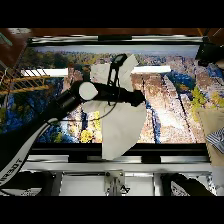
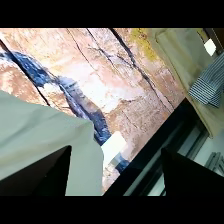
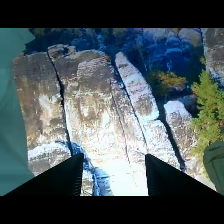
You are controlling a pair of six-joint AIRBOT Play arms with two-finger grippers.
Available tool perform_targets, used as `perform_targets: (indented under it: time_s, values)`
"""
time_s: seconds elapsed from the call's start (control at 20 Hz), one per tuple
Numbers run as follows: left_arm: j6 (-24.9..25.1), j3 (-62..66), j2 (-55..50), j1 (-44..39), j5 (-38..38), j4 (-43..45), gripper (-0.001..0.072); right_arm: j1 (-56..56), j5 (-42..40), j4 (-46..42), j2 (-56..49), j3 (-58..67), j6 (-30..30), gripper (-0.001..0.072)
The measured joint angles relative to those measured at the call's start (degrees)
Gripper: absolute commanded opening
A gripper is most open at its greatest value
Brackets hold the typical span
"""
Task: Fold the shirts.
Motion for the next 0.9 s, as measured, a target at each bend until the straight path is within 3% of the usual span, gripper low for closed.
perform_targets:
  time_s: [0.05, 0.1, 0.15, 0.5, 0.9]
  values:
    - [0.7, 1.3, -0.1, 2.4, -2.3, 0.6, 0.0657, 0.0, 0.2, -0.5, -0.2, 0.1, 0.1, 0.0524]
    - [1.1, 2.3, -0.2, 5.3, -4.9, 1.4, 0.0657, 0.0, 0.9, -0.6, -0.6, 0.2, 0.3, 0.0638]
    - [1.4, 3.2, -0.3, 8.7, -7.6, 2.8, 0.0658, 0.0, 1.4, -0.4, -1.1, 0.2, 0.3, 0.0668]
    - [1.9, 2.6, -8.2, 25.7, -28.3, 9.5, 0.0697, 0.1, 6.5, 13.8, -9.2, 0.3, -4.1, 0.0668]
    - [1.9, 0.1, -16.6, 28.7, -29.7, 8.6, 0.0695, 0.0, 9.1, 20.4, -16.1, 0.3, -5.7, 0.0668]
